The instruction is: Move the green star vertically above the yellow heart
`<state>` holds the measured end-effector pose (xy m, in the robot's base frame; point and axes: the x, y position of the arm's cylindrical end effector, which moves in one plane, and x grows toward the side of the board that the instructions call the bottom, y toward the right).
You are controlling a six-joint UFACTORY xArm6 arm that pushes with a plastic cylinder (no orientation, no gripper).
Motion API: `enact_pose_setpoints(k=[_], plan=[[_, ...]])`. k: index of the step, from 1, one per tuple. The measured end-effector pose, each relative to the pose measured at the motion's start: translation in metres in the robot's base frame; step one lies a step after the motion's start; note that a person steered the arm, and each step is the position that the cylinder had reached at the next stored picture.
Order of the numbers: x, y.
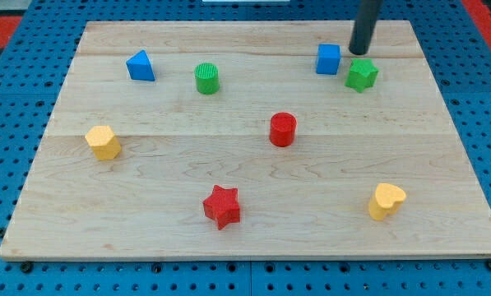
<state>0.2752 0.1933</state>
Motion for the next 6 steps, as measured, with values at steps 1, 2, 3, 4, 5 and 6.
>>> enact_pose_setpoints(k=[1, 2, 3, 4, 5, 6], plan=[[0.037, 0.003], [0.092, 0.002], [0.084, 0.002], [0.055, 0.001], [0.066, -0.042], [0.108, -0.043]])
